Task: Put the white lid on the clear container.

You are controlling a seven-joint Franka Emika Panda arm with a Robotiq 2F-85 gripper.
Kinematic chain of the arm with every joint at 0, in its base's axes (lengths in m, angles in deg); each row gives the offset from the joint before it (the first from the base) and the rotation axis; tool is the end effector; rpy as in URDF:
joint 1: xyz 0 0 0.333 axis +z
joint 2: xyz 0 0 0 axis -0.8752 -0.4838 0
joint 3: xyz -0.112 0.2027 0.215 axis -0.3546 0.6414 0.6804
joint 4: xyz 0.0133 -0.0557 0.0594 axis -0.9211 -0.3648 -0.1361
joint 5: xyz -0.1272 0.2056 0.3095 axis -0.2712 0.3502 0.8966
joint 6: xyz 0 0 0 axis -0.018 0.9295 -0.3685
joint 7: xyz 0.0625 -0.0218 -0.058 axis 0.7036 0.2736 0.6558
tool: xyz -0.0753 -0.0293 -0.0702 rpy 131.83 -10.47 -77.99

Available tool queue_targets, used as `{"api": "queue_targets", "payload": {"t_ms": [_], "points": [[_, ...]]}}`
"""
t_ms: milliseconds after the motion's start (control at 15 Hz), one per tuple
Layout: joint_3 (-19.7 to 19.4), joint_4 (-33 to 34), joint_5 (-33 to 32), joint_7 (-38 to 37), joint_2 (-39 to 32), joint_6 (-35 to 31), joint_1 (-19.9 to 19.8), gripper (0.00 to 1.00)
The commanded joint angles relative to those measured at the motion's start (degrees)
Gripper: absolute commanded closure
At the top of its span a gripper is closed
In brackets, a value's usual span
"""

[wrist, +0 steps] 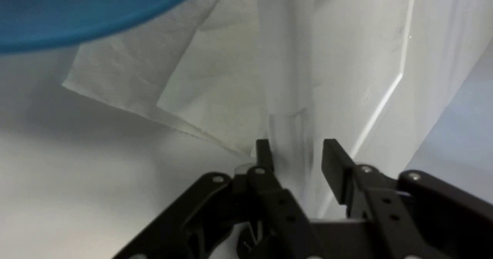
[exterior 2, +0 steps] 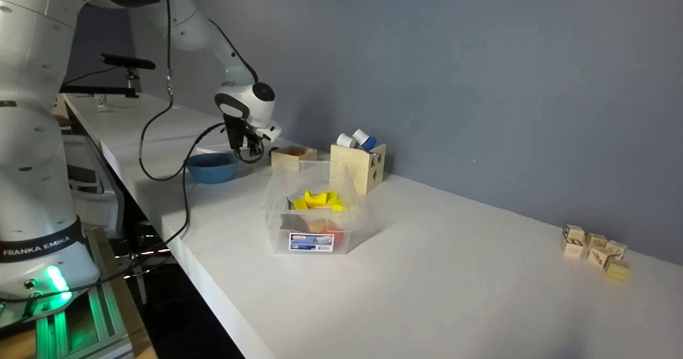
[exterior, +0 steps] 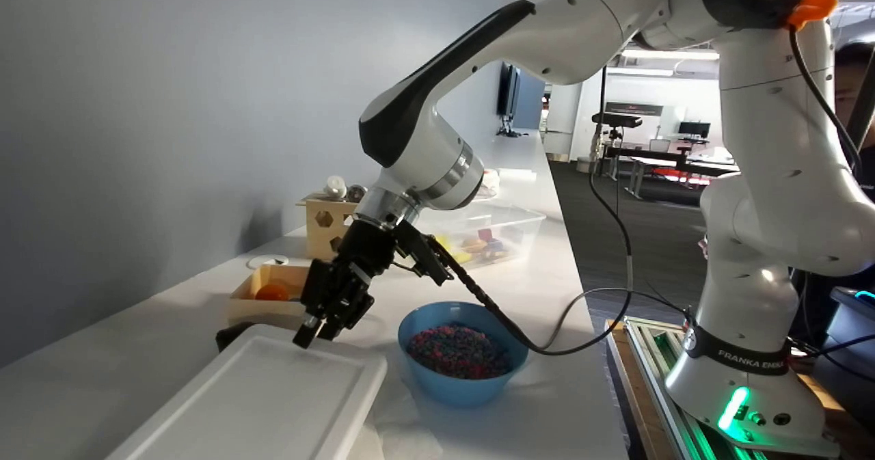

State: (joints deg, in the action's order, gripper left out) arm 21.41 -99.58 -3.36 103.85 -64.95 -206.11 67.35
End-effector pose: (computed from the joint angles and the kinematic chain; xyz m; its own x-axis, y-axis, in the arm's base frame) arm 0.5625 0.1579 0.2748 0.9627 -0.2633 0.0618 -0.1457 -0.6976 -0.7015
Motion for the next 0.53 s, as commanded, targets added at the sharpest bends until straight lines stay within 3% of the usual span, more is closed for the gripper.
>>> {"api": "queue_targets", "payload": {"t_ms": [0,67,200,467], "points": [[0.39,1.7,4.29,3.33,-0.92,-0.7,0.12,0.92],[0.42,1.73,5.45,4.37,-0.57,-0.43,-0.02,0.97],[0.39,1.87,8.77,7.34,0.34,0.8,-0.45,0.94],[-0.79,-0.09,17.29,14.56,4.58,4.09,-1.55,0.98]]}}
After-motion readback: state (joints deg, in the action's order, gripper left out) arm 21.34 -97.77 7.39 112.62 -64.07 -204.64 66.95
